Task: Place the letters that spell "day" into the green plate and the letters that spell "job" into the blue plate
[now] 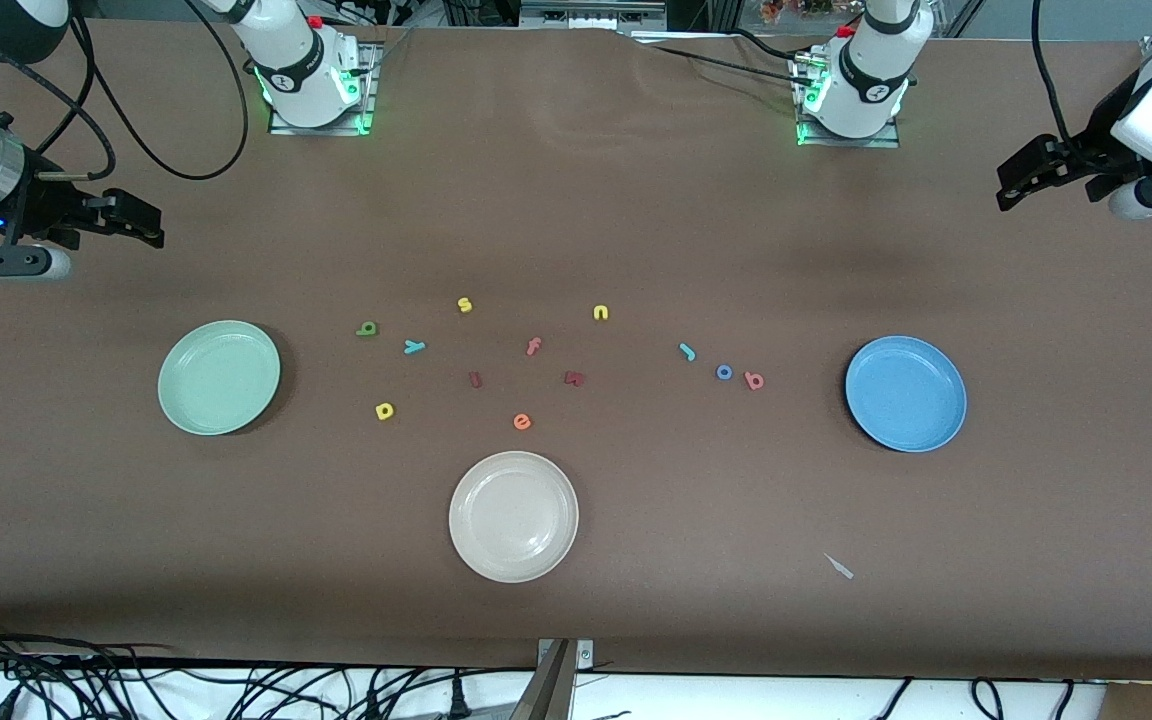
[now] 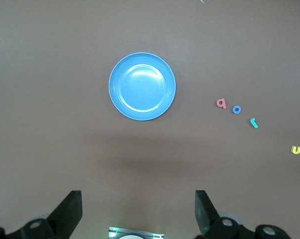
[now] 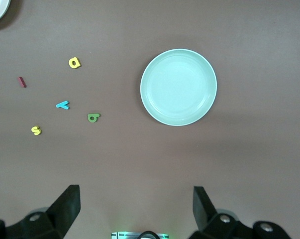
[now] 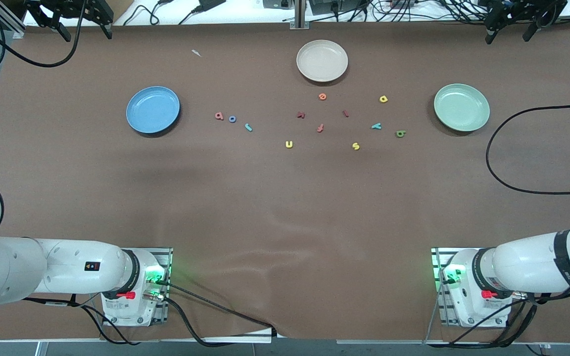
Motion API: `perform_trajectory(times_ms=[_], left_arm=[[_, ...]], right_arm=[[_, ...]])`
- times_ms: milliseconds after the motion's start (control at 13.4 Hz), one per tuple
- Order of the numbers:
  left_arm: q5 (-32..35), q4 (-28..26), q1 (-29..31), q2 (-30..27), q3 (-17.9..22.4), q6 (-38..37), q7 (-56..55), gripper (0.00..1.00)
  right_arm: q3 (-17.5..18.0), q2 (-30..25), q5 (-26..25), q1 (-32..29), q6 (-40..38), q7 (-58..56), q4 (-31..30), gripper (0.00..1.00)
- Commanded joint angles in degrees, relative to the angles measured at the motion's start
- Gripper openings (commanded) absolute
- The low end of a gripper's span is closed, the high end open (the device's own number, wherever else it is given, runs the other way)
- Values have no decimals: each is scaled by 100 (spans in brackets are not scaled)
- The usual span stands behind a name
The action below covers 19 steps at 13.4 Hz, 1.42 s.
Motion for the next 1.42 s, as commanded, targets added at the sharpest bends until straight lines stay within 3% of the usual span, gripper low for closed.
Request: perform_trajectory(times_ms=[0,1344], left_arm=[[-68,170,2,61,-4,-138,-25,100],[-95,451,-24,255,-92,-138,-25,100]], right_arm=[[-4,1,75,-15,-46,-10,49,100],[4,1,75,-15,-29,-19,40,100]])
